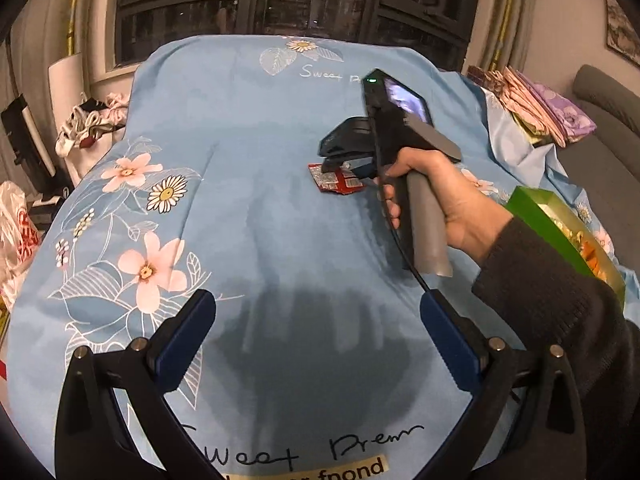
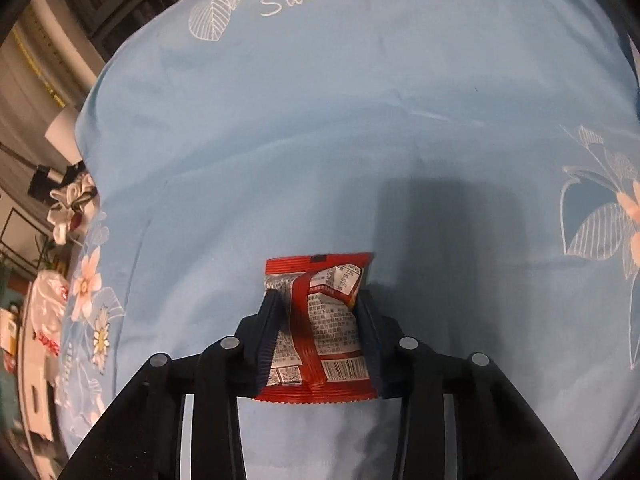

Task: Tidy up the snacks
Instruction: 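Grasp the red-and-white packet with the right gripper, then lift the red-and-white packet and carry it toward the green box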

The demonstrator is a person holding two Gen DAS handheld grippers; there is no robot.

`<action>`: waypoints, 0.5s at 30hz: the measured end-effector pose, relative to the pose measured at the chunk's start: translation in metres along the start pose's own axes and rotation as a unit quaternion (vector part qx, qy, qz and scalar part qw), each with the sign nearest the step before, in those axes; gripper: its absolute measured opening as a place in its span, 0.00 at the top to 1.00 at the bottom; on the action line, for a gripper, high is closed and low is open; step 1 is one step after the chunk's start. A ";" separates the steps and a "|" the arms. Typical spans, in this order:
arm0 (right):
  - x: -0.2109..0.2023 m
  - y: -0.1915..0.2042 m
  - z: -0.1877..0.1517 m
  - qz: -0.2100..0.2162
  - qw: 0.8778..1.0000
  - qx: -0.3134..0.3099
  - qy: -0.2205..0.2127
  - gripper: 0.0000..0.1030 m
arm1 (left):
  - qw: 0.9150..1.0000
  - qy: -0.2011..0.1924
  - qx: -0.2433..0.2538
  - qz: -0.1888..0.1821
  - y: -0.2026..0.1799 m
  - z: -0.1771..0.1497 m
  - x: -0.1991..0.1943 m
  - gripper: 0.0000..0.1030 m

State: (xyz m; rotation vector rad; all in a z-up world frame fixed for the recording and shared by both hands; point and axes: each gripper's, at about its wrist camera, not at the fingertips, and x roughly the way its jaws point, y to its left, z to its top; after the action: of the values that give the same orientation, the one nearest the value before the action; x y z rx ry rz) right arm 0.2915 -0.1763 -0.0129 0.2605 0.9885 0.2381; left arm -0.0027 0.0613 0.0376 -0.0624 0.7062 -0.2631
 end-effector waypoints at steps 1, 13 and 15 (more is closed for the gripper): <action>-0.003 -0.005 -0.002 0.011 1.000 0.005 0.003 0.66 | 1.000 0.003 -0.005 0.002 0.004 0.001 0.002 0.00; -0.092 -0.139 -0.101 0.084 0.993 -0.045 0.072 0.66 | 0.998 0.047 0.015 -0.048 -0.004 -0.010 0.024 0.00; -0.105 -0.162 -0.116 0.091 0.992 -0.040 0.084 0.66 | 0.995 0.053 0.030 -0.081 -0.017 -0.015 0.027 0.00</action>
State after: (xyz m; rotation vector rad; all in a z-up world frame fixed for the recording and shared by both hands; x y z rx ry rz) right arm 0.1506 -0.3496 -0.0437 0.2604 1.1201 0.4705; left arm 0.0037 0.0383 0.0120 -0.0487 0.8000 -0.4457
